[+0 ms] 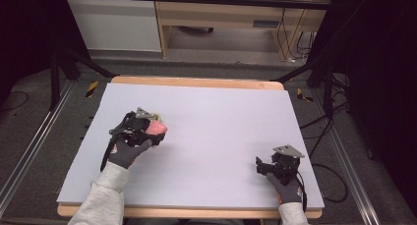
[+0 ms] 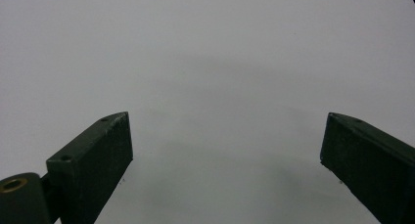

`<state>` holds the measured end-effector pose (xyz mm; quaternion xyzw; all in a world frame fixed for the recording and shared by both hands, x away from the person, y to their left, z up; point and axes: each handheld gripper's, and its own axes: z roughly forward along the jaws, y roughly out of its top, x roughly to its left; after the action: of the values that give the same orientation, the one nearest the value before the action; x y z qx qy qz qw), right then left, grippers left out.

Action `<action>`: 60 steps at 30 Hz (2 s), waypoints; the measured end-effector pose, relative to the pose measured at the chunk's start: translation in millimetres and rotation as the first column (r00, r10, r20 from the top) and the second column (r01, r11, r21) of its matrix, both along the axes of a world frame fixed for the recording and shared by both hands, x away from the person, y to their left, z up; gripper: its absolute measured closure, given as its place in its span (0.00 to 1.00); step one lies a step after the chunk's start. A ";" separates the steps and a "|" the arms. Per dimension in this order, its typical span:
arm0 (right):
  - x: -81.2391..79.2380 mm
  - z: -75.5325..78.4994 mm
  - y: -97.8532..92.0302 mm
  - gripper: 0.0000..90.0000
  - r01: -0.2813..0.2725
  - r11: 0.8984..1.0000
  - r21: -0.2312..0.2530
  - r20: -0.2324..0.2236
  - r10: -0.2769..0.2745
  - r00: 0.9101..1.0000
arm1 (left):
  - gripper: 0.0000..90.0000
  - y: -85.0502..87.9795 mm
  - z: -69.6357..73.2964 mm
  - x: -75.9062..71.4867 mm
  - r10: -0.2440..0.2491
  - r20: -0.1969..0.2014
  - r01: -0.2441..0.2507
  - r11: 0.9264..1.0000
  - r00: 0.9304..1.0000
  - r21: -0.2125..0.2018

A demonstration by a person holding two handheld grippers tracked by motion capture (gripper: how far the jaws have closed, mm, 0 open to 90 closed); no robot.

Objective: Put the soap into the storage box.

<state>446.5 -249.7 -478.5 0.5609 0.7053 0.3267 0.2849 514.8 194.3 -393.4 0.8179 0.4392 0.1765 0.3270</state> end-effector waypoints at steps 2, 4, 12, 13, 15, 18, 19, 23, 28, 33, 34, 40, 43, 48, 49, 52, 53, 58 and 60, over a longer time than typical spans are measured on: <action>0.0 0.0 0.3 0.06 0.000 1.000 0.000 -0.002 0.000 1.000 | 0.41 2.1 0.9 1.5 0.011 0.002 -0.011 1.000 1.000 -0.006; 0.2 -0.1 0.1 0.06 0.000 1.000 0.000 -0.001 0.000 1.000 | 0.41 4.2 2.1 3.6 0.014 0.004 -0.014 1.000 1.000 -0.003; 0.7 -0.8 0.0 0.06 0.004 1.000 -0.001 -0.003 -0.004 1.000 | 0.41 12.7 4.3 15.0 0.047 0.005 -0.047 0.999 0.999 -0.019; 0.8 -0.8 0.0 0.06 0.004 1.000 0.000 -0.003 -0.004 1.000 | 0.41 13.4 3.8 16.7 0.052 0.003 -0.052 0.998 0.999 -0.019; 0.8 -0.7 0.3 0.06 0.008 1.000 0.003 -0.006 -0.008 1.000 | 0.41 13.7 2.3 19.4 0.062 0.004 -0.062 0.998 0.998 -0.023; 0.9 -0.8 0.4 0.06 0.007 1.000 0.004 -0.005 -0.007 1.000 | 0.41 13.8 0.1 23.6 0.074 0.002 -0.074 0.997 0.997 -0.016; 0.9 -0.9 0.1 0.06 0.004 1.000 0.002 -0.003 -0.004 1.000 | 0.41 14.0 -0.7 25.2 0.079 0.000 -0.079 0.997 0.997 -0.012; 0.9 -0.8 0.1 0.06 0.008 1.000 0.004 -0.007 -0.008 1.000 | 0.41 16.3 -3.7 31.0 0.105 -0.004 -0.105 0.994 0.994 -0.006; 1.0 -0.9 0.2 0.06 0.006 1.000 0.003 -0.006 -0.006 1.000 | 0.41 21.5 -7.2 37.8 0.137 -0.012 -0.137 0.991 0.990 0.010; 0.9 -0.8 0.1 0.06 0.006 1.000 0.006 -0.008 -0.006 1.000 | 0.41 25.9 -11.3 44.6 0.163 -0.017 -0.163 0.986 0.986 0.019; 1.0 -0.8 0.1 0.06 0.005 1.000 0.005 -0.007 -0.005 1.000 | 0.41 26.5 -12.4 46.0 0.170 -0.021 -0.169 0.985 0.985 0.017; 0.9 -0.7 0.1 0.06 0.007 1.000 0.008 -0.008 -0.007 1.000 | 0.41 29.7 -20.2 52.4 0.195 -0.030 -0.194 0.980 0.980 0.036; 1.0 -0.8 0.3 0.06 0.005 1.000 0.005 -0.006 -0.005 1.000 | 0.41 30.6 -23.5 54.1 0.202 -0.038 -0.201 0.979 0.979 0.034; 1.0 -0.8 0.5 0.06 0.005 1.000 0.008 -0.008 -0.005 1.000 | 0.41 30.4 -27.2 56.6 0.205 -0.048 -0.203 0.978 0.978 0.040; 1.0 -0.9 0.3 0.06 0.004 1.000 0.006 -0.008 -0.004 1.000 | 0.41 30.3 -27.8 57.2 0.206 -0.049 -0.204 0.978 0.977 0.043; 1.0 -0.9 0.4 0.06 0.005 1.000 0.006 -0.005 -0.005 1.000 | 0.41 29.3 -31.8 59.1 0.207 -0.061 -0.204 0.978 0.976 0.051; 1.0 -0.9 0.4 0.06 0.005 1.000 0.006 -0.005 -0.005 1.000 | 0.41 29.3 -31.8 59.1 0.207 -0.061 -0.204 0.978 0.976 0.051; 1.0 -1.0 0.0 0.06 0.000 1.000 0.002 -0.004 0.000 1.000 | 0.41 28.0 -40.0 62.0 0.214 -0.076 -0.210 0.976 0.974 0.058; 1.0 -0.8 0.3 0.06 0.004 1.000 0.007 -0.005 -0.004 1.000 | 0.41 27.9 -40.2 62.2 0.218 -0.074 -0.214 0.975 0.973 0.056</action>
<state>447.5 -249.4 -479.2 0.5642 0.7037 0.3273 0.2818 577.0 222.2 -433.6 0.7793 0.5339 0.1884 0.2686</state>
